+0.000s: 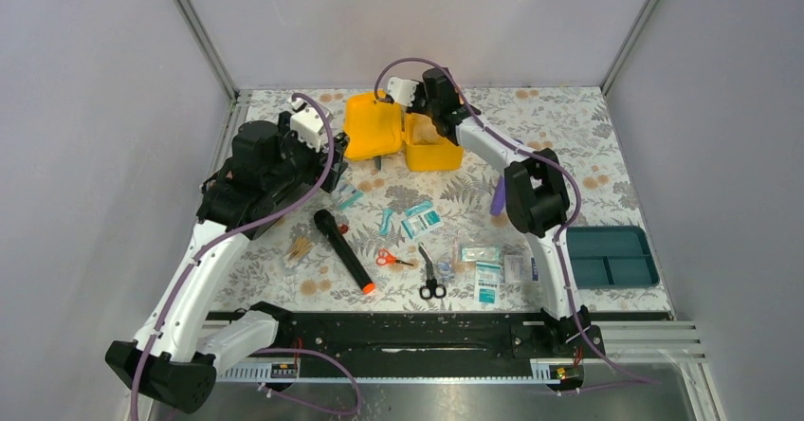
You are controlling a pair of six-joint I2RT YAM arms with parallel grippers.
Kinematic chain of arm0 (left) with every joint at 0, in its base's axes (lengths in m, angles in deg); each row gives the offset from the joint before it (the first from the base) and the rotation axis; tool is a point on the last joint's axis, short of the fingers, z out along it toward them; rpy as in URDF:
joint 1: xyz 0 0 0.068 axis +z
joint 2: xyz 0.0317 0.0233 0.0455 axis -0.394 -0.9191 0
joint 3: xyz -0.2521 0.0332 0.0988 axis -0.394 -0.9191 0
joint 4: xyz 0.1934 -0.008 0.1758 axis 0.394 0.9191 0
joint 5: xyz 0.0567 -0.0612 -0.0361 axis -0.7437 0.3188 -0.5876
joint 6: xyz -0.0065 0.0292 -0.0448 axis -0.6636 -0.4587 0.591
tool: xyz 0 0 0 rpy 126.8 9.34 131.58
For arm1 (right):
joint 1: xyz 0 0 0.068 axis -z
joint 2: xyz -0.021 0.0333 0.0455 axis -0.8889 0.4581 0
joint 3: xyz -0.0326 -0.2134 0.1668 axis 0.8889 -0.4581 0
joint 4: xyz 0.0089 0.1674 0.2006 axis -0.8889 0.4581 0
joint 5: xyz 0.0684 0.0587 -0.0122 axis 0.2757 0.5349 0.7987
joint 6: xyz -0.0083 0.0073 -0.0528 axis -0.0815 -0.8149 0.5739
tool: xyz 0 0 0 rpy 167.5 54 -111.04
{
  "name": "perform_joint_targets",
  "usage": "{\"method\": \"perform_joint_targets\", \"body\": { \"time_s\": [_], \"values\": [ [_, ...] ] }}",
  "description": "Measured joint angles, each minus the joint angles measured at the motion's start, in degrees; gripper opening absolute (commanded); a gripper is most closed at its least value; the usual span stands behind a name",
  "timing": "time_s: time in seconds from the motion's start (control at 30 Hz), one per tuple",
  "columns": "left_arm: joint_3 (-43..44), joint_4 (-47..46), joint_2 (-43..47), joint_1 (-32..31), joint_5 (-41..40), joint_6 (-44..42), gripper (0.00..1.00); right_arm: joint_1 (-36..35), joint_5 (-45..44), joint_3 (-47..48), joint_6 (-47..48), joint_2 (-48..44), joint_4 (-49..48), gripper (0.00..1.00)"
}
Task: Organize the medicine kit
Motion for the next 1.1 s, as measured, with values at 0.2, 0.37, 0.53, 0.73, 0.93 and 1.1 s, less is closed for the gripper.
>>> {"method": "perform_joint_targets", "body": {
  "time_s": [0.2, 0.37, 0.53, 0.73, 0.93, 1.1],
  "values": [
    [0.0, 0.5, 0.7, 0.6, -0.1, 0.0, 0.88, 0.8, -0.7, -6.7, 3.2, -1.5, -6.0, 0.0],
    [0.0, 0.4, 0.7, 0.7, -0.1, 0.2, 0.88, 1.1, -3.1, -11.3, 4.2, -1.6, -6.8, 0.0],
    [0.0, 0.4, 0.7, 0.7, 0.1, 0.3, 0.88, 1.2, -4.6, -12.1, 4.3, -1.8, -8.3, 0.0],
    [0.0, 0.4, 0.7, 0.7, 0.1, 0.7, 0.88, 1.2, -4.8, -13.7, 4.3, -2.7, -7.3, 0.14],
    [0.0, 0.4, 0.7, 0.7, 0.1, 0.9, 0.88, 1.2, -3.4, -14.0, 2.7, -5.1, 1.0, 0.47],
    [-0.2, 0.3, 0.7, 0.7, 0.1, 0.9, 0.88, 1.2, -1.6, -13.4, -1.4, -8.9, 7.7, 0.56]
  ]
}}
